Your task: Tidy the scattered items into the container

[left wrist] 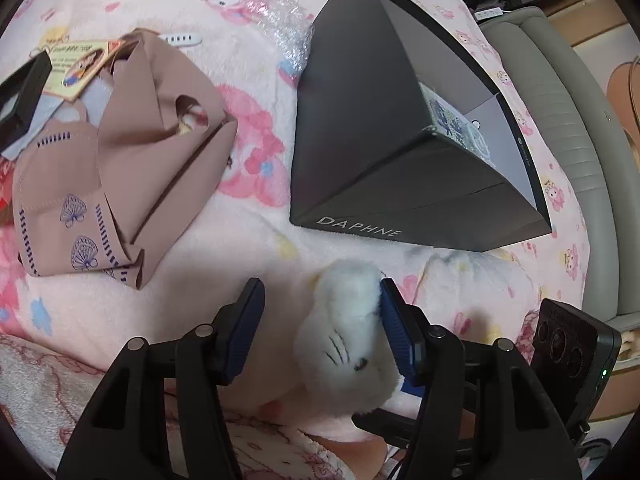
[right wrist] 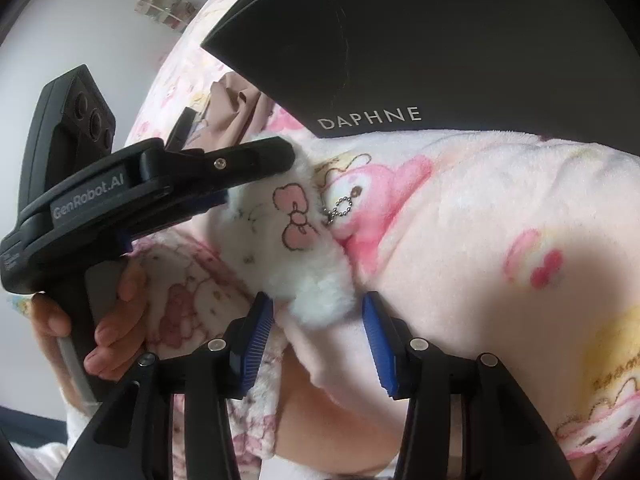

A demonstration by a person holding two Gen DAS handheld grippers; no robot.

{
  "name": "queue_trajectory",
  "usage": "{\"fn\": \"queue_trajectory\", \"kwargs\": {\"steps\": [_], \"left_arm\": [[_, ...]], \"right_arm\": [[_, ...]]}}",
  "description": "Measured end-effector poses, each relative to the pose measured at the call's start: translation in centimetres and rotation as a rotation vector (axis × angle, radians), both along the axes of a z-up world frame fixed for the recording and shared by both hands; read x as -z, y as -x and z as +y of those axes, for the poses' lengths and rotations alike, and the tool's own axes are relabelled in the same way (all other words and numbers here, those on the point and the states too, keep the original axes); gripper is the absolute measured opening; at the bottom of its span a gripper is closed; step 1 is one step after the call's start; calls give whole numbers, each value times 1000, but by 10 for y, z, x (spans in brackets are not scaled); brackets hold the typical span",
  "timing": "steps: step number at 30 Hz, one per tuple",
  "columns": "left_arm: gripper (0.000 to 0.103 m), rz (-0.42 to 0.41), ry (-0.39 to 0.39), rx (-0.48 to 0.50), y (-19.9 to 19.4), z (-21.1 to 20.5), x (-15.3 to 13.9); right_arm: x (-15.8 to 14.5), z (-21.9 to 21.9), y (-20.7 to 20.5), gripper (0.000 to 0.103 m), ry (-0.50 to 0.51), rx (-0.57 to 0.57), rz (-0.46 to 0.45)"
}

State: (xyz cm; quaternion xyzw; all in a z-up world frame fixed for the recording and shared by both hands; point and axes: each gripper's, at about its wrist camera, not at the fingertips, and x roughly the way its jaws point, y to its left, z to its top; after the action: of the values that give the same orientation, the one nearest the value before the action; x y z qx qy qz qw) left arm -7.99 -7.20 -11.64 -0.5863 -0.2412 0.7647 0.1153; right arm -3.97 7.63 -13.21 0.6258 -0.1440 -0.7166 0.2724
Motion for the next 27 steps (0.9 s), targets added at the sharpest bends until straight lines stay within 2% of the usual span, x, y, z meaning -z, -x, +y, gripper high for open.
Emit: {"fn": "queue_trajectory", "kwargs": {"steps": [3,4,6,8,11,13,17,18,20,21,23,24,27], "left_arm": [[59,0,0,1,-3,0,-2],[57,2,-3,4,-4,0,-2],[43,16,-25,10,-7,0,-4],[36,38,-34,24,-9,2,-8],[36,40,-14,60,-8,8,-9],[36,26,-44,86,-7,13,-6],[36,39,-47,58,-11,9,-8],[36,45,-50,37,-11,7,-9],[38,46,-64,13,-10,3,-9],[41,43,-65,11,-9,4,-8],[46,34,-59,24,-8,7,-7],[50,29,-56,31,-7,9,-5],[50,-2,-27,69,-4,18,1]], "right_arm": [[4,-5,4,40,53,6,-25],[5,-8,4,34,52,4,-21],[4,-12,2,31,53,6,-3],[2,-11,3,29,83,30,1],[-7,4,3,28,119,80,15],[-15,14,7,26,115,122,46],[-29,22,14,26,81,168,75],[-32,40,12,26,64,164,69],[-30,28,7,27,17,139,56],[-30,37,-3,28,-3,115,38],[-25,52,-17,30,-12,77,0],[-16,46,-19,31,-9,58,-24],[-5,39,-17,31,2,51,-42]]}}
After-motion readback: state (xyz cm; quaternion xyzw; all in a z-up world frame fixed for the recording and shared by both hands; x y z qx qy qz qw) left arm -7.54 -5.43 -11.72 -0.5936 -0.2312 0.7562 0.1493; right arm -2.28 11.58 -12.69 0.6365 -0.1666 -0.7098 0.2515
